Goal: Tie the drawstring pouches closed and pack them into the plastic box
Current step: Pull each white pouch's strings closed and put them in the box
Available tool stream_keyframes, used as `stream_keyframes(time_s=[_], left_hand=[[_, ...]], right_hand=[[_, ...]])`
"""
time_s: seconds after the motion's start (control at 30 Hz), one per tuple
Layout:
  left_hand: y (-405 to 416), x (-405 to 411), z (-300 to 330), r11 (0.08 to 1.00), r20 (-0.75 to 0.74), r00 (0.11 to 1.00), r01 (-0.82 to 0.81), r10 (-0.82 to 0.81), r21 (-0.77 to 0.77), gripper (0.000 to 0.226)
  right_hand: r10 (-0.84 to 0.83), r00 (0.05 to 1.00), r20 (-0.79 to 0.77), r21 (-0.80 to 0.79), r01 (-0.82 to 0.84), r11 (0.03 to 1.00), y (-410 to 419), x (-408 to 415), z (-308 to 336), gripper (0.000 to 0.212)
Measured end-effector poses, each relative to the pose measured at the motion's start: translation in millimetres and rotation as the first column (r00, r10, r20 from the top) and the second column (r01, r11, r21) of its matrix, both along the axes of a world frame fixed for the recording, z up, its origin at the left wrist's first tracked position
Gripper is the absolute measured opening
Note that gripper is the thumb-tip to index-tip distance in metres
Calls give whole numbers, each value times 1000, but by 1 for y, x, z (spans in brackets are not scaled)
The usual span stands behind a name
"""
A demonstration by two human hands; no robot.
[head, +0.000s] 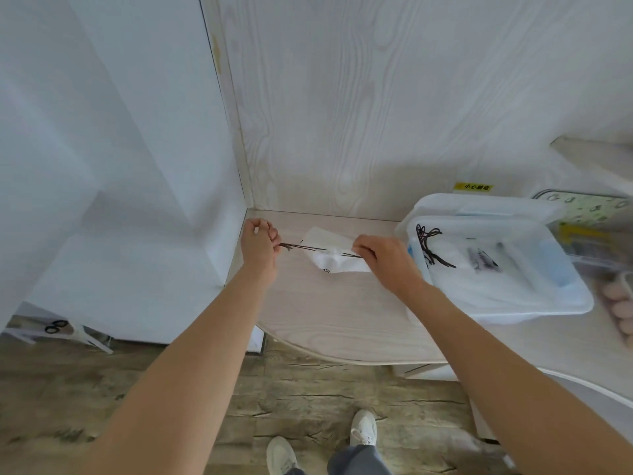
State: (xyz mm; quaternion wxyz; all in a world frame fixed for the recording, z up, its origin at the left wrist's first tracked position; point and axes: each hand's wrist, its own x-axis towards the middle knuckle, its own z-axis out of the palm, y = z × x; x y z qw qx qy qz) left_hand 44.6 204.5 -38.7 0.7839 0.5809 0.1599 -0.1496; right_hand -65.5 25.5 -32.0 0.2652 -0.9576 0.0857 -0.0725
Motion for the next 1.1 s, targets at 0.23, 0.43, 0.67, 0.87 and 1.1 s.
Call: stream_keyframes(time_s=[0.23,0.43,0.67,0.87,1.1], left_hand=[[2,-11,9,792,219,886,226,-409,568,27],[1,-18,14,264,167,429,176,-888,948,18],[-4,-32,16,29,206,477,-353,-855,935,8],[-11,-35,34,0,39,467,-82,-884,997,20],[-18,-46,41,843,1,851,520,-525,139,29]], right_hand=[[106,984,-143,-547,-168,820,0,3,8,11],[54,978,-199,-621,-169,765,10,1,17,9],[-281,937,-208,-262,224,939,27,0,22,18],[-311,893,-326,305,411,859,31,1,27,22],[-323,885,-336,848,433,304,36,-13,33,24]])
